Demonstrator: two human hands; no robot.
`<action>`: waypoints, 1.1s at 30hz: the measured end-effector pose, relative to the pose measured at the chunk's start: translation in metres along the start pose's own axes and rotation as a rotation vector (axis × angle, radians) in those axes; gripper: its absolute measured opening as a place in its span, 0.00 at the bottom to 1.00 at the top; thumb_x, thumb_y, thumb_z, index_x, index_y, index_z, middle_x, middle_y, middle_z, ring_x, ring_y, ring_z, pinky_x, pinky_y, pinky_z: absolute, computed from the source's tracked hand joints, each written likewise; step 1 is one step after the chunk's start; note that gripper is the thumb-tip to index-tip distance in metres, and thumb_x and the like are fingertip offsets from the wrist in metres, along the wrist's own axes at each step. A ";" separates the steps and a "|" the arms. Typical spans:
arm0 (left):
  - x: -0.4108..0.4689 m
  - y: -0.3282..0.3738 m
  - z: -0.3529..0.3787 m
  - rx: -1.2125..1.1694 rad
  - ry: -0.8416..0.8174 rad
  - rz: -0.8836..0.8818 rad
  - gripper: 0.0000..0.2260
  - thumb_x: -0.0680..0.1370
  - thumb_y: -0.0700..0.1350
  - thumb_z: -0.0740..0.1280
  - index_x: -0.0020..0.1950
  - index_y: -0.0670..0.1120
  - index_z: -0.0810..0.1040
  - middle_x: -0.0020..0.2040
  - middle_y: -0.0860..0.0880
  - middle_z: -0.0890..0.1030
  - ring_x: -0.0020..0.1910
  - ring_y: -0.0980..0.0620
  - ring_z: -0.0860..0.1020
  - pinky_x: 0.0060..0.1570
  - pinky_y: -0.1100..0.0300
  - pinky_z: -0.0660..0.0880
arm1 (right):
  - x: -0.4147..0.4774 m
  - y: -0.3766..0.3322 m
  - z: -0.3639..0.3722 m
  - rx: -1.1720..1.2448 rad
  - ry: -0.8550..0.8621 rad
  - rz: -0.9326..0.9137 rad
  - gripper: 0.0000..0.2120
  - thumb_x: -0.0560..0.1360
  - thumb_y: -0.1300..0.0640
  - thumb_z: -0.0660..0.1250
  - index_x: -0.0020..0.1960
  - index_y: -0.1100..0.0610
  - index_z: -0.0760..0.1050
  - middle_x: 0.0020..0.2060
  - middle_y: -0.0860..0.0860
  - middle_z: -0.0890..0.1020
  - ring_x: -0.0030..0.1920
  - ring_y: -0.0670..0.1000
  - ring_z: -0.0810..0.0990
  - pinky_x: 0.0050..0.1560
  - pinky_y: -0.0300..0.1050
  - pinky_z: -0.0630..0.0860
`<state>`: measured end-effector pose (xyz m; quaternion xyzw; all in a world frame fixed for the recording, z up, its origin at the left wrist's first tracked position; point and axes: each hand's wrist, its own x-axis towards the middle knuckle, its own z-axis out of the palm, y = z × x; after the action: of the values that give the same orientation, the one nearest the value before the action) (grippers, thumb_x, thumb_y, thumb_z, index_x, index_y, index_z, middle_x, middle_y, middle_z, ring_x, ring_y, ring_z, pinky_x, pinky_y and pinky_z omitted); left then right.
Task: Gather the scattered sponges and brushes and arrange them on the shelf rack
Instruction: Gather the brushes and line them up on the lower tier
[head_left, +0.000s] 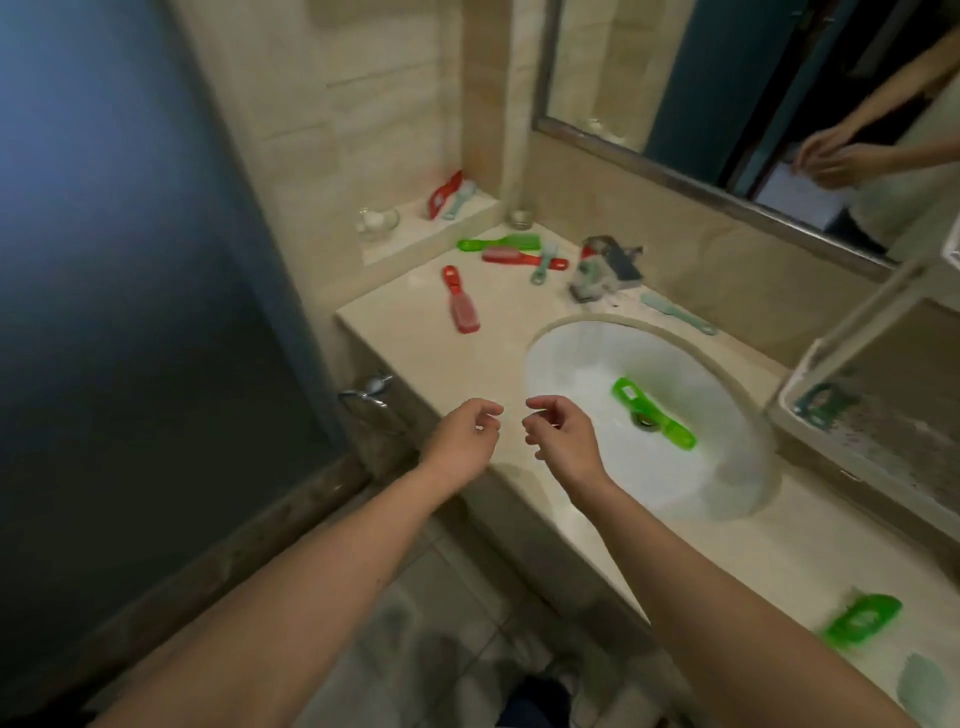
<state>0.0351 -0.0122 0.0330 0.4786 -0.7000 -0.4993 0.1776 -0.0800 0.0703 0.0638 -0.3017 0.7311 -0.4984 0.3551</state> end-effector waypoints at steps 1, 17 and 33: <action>-0.007 -0.015 -0.016 0.000 0.022 -0.019 0.12 0.77 0.39 0.60 0.55 0.52 0.76 0.50 0.52 0.81 0.50 0.51 0.79 0.51 0.59 0.74 | -0.005 -0.001 0.020 -0.020 -0.044 -0.008 0.11 0.75 0.65 0.62 0.56 0.58 0.76 0.40 0.52 0.78 0.41 0.51 0.79 0.45 0.44 0.74; -0.166 -0.212 -0.198 -0.132 0.532 -0.402 0.08 0.78 0.42 0.64 0.50 0.56 0.76 0.50 0.54 0.82 0.48 0.57 0.79 0.46 0.65 0.76 | -0.096 0.002 0.284 -0.280 -0.674 -0.083 0.06 0.77 0.62 0.65 0.49 0.51 0.76 0.44 0.49 0.80 0.45 0.49 0.79 0.47 0.44 0.77; -0.234 -0.324 -0.245 -0.327 0.817 -0.841 0.09 0.79 0.43 0.62 0.56 0.53 0.77 0.52 0.52 0.81 0.50 0.51 0.79 0.47 0.60 0.76 | -0.104 0.045 0.443 -0.512 -1.079 0.017 0.08 0.76 0.65 0.64 0.50 0.53 0.75 0.40 0.51 0.79 0.38 0.51 0.78 0.35 0.41 0.73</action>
<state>0.4847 0.0424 -0.0877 0.8335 -0.2404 -0.4038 0.2905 0.3380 -0.0610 -0.0671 -0.5824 0.5467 -0.0798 0.5963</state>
